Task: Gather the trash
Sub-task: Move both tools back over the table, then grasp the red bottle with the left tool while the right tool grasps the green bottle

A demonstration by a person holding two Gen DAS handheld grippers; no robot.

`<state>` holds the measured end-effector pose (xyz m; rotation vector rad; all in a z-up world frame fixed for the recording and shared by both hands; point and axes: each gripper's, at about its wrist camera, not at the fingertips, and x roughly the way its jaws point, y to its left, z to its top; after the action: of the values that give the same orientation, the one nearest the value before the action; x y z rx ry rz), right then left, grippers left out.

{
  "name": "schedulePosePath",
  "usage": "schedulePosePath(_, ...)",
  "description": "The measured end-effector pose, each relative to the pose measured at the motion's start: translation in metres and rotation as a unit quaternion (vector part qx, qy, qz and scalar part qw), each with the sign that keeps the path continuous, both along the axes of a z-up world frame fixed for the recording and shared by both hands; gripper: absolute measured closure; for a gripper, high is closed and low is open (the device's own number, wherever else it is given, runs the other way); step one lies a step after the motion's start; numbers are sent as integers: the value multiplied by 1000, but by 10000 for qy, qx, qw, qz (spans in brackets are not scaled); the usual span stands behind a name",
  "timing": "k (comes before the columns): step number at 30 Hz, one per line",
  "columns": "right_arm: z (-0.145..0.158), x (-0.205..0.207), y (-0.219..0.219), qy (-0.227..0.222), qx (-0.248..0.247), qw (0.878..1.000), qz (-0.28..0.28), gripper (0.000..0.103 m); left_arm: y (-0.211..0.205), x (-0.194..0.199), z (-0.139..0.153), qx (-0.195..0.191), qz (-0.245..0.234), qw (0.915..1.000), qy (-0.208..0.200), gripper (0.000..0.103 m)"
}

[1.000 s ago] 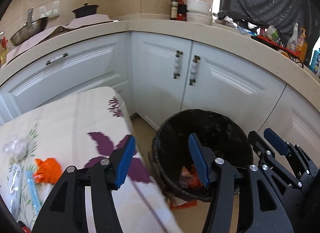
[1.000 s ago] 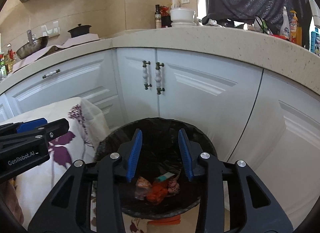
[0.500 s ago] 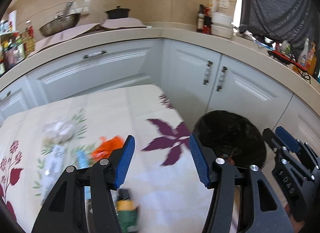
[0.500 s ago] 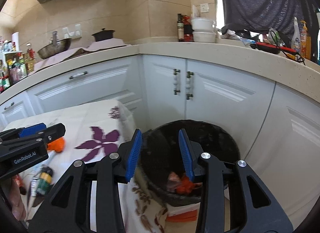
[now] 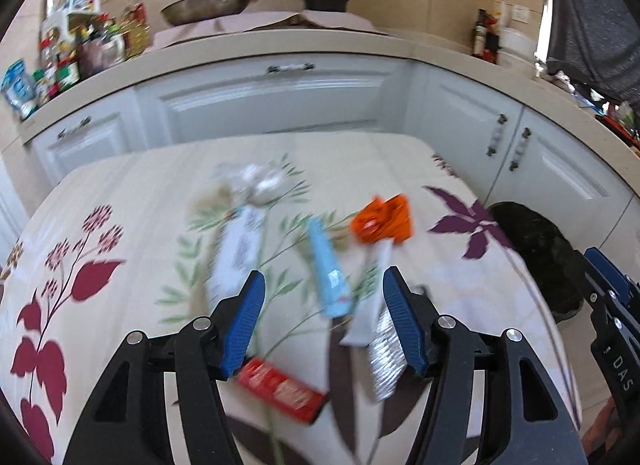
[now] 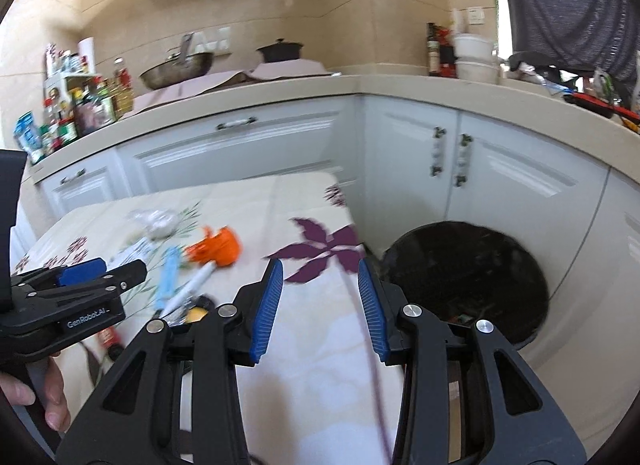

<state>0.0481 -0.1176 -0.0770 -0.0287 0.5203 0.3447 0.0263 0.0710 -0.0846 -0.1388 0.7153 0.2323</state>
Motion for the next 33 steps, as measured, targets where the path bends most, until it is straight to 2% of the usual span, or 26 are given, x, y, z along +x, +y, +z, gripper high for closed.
schedulePosePath(8, -14, -20, 21, 191, -57, 9993, 310, 65, 8, -24, -17, -92, 79, 9998, 164, 37)
schedulePosePath(14, -19, -27, 28, 261, -80, 9988, 415, 65, 8, -24, -33, -82, 81, 9993, 368, 36)
schedulePosePath(30, -22, -31, 32, 324, -73, 9982, 495, 65, 31, -45, -42, -215, 177, 9983, 520, 36)
schedulePosePath(33, -24, -29, 34, 352, -67, 9981, 510, 64, 35, -49, -41, -258, 157, 9983, 508, 42)
